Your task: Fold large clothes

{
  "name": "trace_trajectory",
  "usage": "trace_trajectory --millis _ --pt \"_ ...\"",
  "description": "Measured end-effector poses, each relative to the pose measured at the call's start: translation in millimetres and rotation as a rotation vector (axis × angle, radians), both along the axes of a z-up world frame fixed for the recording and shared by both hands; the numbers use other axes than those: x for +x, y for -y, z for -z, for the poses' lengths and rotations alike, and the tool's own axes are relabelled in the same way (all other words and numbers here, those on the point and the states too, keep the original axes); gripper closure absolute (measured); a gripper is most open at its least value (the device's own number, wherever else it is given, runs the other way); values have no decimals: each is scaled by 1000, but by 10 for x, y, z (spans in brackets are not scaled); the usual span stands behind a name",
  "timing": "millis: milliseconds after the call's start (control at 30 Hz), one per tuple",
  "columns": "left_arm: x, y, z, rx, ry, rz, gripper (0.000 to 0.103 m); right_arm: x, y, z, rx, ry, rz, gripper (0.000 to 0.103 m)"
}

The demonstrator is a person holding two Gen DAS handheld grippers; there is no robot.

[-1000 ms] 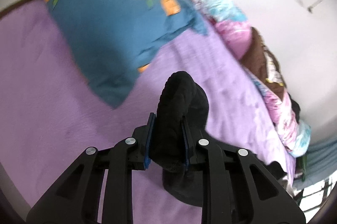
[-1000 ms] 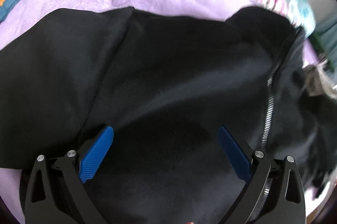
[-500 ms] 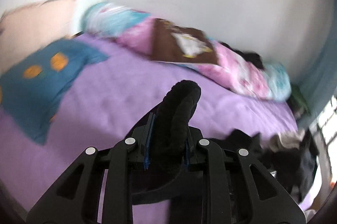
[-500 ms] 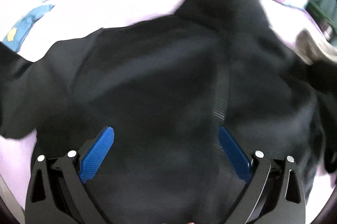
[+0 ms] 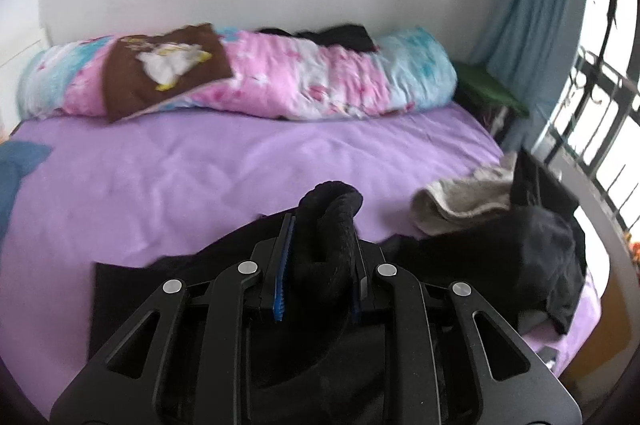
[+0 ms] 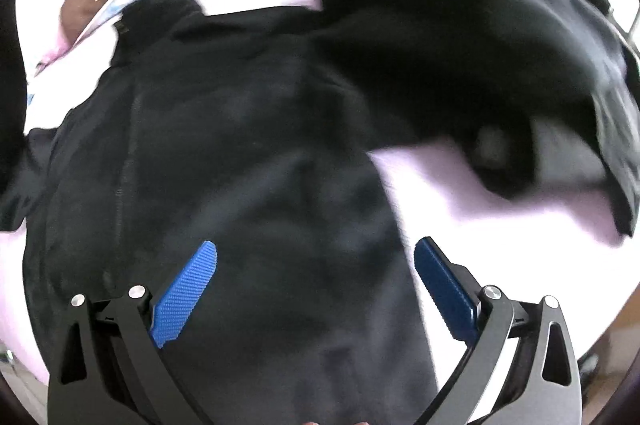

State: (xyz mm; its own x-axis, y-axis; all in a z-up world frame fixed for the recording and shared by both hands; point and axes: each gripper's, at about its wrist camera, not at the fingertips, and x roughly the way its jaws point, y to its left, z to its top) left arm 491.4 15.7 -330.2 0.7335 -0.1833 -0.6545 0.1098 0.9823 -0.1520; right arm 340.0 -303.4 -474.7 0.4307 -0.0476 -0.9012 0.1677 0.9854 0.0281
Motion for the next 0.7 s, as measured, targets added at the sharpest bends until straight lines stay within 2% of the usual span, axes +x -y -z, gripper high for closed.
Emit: trace_trajectory --millis 167,267,367,433,500,600,667,700 --pt "169 867 431 49 -43 24 82 -135 375 94 24 -5 70 6" --pt "193 1296 789 -4 -70 84 82 -178 503 151 31 -5 86 6" --pt "179 1678 1267 65 -111 93 82 -219 552 183 48 -8 86 6" --pt "163 1882 1605 146 -126 87 81 -271 599 180 58 -4 84 6" --pt "151 1995 1857 217 -133 92 80 -269 613 184 59 -7 77 6" --pt "71 2050 2087 293 -132 143 76 -246 618 185 45 -11 68 6" --pt "5 2103 2211 335 -135 183 49 -261 622 167 27 -7 68 6" --pt "-13 2096 2255 324 -153 198 26 -254 627 150 17 -3 69 6"
